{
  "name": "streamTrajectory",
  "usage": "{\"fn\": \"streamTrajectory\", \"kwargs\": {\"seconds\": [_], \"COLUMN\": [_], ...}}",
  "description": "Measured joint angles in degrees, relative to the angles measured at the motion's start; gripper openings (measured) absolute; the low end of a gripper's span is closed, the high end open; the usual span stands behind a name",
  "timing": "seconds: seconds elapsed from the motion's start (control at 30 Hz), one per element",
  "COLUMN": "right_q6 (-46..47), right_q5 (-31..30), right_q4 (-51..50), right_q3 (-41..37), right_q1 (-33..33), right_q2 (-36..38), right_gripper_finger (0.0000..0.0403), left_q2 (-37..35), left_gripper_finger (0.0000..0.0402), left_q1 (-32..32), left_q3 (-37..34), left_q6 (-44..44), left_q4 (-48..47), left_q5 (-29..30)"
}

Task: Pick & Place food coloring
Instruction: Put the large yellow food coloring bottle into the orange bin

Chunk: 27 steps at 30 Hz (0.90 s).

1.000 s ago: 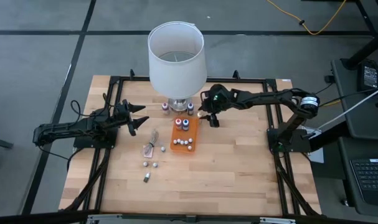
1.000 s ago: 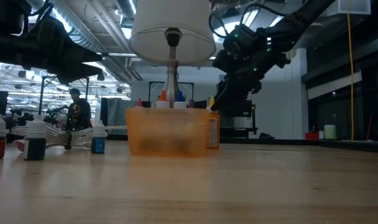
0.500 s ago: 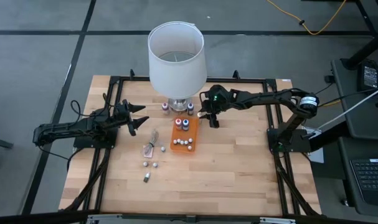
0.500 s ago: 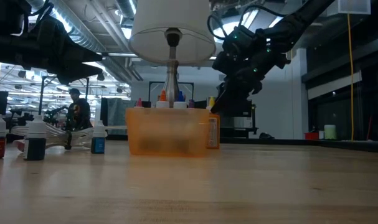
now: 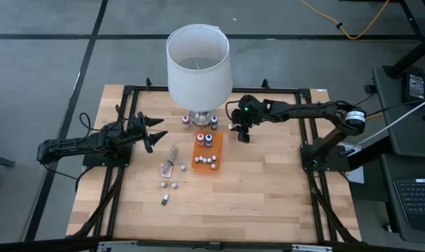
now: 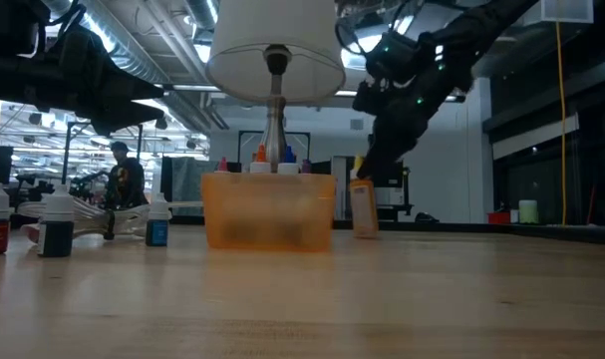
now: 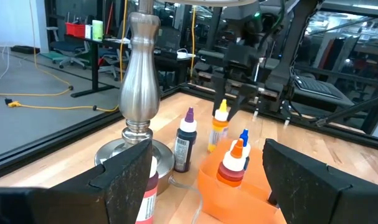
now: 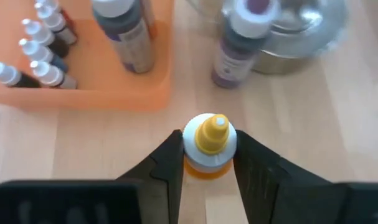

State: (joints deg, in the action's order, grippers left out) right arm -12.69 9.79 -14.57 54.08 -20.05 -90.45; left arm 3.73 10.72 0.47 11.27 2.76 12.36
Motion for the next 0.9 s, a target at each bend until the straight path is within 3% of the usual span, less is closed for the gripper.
{"fn": "streamTrajectory", "kwargs": {"seconds": [0.23, 0.47, 0.7, 0.9], "right_q6": [10.34, 19.21, 27.57, 30.63], "right_q5": [-3.34, -3.29, -7.81, -18.25], "right_q4": [-10.62, -19.54, -18.35, -11.82], "right_q3": [0.53, 7.34, 16.14, 16.72], "right_q1": [5.89, 13.74, 20.23, 23.01], "right_q2": [4.12, 4.2, 3.8, 2.41], "right_gripper_finger": [0.0119, 0.0118, 0.0119, 0.012], "left_q2": [0.02, 0.01, 0.01, 0.0], "left_gripper_finger": [0.0294, 0.0294, 0.0294, 0.0294], "left_q1": [0.0, 0.0, 0.0, 0.0], "left_q3": [0.0, 0.0, 0.02, 0.0], "left_q6": [0.0, 0.0, 0.0, 0.0], "left_q4": [0.0, 0.0, -0.01, 0.0], "left_q5": [0.0, 0.0, 0.0, 0.0]}}
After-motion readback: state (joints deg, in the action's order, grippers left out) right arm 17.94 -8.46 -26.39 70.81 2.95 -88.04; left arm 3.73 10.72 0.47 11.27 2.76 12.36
